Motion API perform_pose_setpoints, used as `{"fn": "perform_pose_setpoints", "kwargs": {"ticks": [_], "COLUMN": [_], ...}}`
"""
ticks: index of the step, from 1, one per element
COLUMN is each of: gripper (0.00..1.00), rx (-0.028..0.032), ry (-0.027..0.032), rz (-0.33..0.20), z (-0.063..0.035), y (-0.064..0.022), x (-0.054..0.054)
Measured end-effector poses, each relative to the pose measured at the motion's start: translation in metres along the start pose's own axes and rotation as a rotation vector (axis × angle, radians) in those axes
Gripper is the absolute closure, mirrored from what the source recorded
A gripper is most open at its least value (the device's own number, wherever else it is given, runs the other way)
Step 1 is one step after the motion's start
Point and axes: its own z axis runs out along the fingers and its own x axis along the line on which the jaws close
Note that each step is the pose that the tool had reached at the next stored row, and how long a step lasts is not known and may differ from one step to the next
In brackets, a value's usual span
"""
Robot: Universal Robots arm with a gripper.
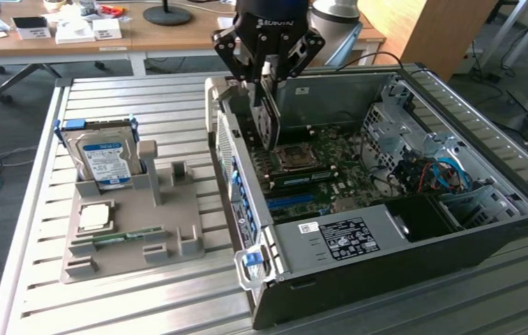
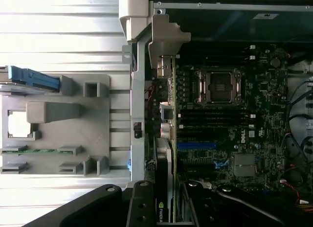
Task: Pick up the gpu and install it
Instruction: 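Pick up the gpu and move the gpu toward the slot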
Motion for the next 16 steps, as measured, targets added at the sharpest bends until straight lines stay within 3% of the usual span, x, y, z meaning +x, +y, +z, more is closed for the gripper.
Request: {"fn": "perform_pose_setpoints", "kwargs": {"ticks": [16], "gripper": [0.73], "rx": [0.0000], "ry": [0.0000], "rz": [0.000], "z": [0.0005], "y": [0.0006], "x": [-0.021]}}
